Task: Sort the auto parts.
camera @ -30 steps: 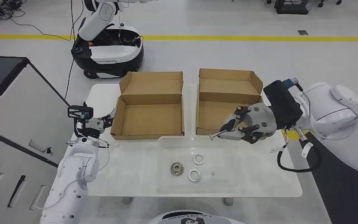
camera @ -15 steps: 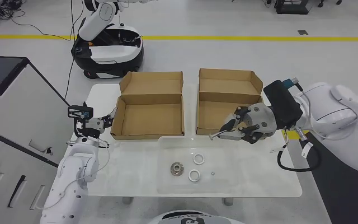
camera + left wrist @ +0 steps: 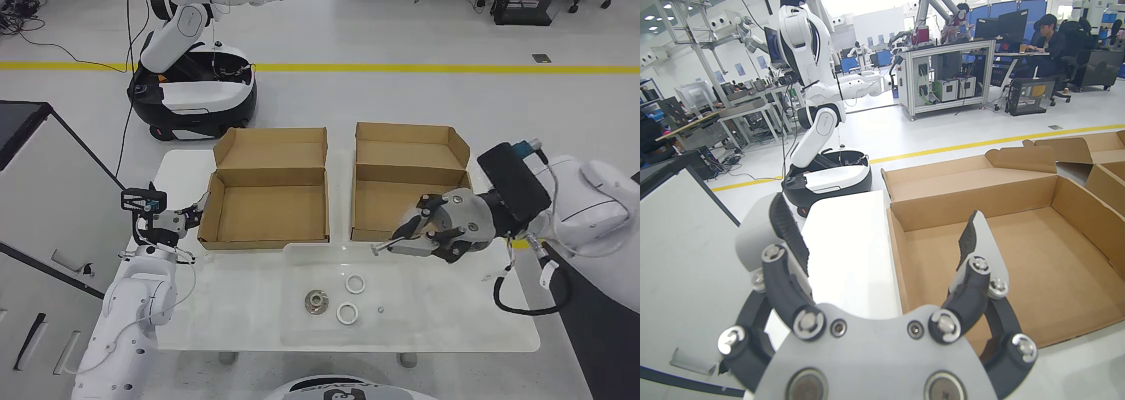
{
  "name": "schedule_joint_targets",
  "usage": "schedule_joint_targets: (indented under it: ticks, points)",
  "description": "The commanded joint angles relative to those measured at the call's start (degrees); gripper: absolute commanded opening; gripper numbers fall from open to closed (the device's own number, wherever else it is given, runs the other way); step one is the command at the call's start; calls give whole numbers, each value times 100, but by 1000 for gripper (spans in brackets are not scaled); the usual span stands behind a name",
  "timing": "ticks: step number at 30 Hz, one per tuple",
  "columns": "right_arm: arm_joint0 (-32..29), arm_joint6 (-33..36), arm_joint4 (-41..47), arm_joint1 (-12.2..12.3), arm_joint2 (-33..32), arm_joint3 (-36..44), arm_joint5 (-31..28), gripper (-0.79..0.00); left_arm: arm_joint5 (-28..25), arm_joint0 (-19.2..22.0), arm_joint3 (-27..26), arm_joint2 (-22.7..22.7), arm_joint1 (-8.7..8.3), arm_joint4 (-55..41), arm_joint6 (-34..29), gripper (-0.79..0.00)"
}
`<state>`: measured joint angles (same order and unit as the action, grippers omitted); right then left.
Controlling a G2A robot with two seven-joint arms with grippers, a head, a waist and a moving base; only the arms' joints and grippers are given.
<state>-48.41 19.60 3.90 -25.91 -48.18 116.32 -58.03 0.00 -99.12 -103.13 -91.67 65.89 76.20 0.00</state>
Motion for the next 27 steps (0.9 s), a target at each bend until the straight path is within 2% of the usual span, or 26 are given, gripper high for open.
schedule_joint_targets:
  ticks: [1,9,15,20,27]
  points:
    - [-54,-65,78,-20,-16,47,3,-785,0,0,0,0,0,0,0,0]
    - [-313,-486,961,-192,-64,367,3,-785,0,0,0,0,0,0,0,0]
    - [-467,-493,1688,-392,-153,553,3,-785,0,0,0,0,0,0,0,0]
    - [-603,-222,2526,-622,-315,746,3,-785,0,0,0,0,0,0,0,0]
    - [-970,605,3959,-1057,-901,853,3,-785,0,0,0,0,0,0,0,0]
